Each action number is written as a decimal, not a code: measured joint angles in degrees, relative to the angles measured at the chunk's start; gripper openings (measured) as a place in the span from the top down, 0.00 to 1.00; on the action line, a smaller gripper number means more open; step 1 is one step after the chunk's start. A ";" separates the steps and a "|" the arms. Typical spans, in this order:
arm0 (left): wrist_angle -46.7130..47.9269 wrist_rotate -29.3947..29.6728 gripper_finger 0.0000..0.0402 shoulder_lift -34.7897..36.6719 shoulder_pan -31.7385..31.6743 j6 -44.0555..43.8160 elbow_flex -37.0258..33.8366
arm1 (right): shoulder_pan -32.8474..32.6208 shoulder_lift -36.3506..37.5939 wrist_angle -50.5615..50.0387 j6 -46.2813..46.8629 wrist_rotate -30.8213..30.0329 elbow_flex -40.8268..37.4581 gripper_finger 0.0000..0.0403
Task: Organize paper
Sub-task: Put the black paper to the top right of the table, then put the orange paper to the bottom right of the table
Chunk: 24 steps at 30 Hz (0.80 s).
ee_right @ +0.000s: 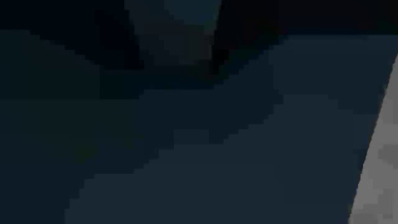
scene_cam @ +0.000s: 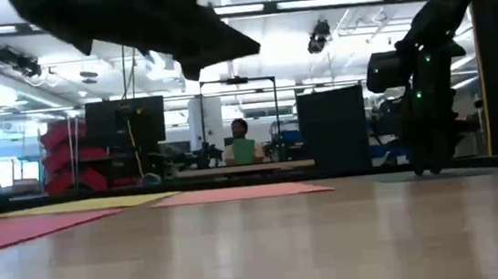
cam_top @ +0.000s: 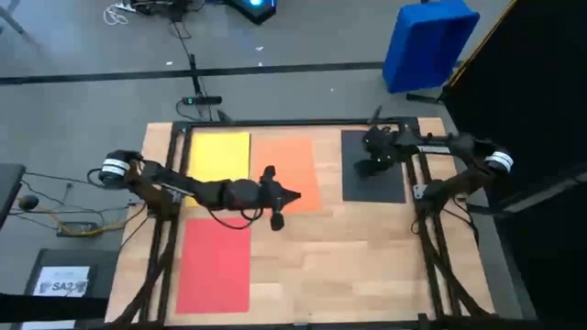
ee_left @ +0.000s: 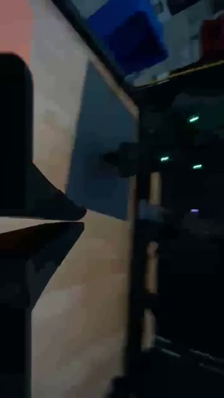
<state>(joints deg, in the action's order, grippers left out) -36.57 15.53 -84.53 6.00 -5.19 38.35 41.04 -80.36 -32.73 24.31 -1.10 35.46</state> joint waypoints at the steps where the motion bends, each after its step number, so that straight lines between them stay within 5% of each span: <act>1: 0.31 0.00 1.00 0.24 0.00 -0.20 -0.42 | -0.07 0.10 -0.07 -0.57 -0.09 0.00 0.59; 12: 0.32 -0.02 1.00 0.74 0.00 -1.21 -0.92 | 0.04 1.08 -1.02 -0.60 1.91 0.01 0.59; 24: 4.23 0.26 1.00 1.33 0.00 -1.25 -0.90 | -0.97 10.93 0.35 -0.43 4.95 2.95 0.59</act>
<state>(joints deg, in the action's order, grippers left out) -32.35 15.79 -83.20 6.00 -6.44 37.45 40.07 -69.43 -32.38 23.88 3.85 38.41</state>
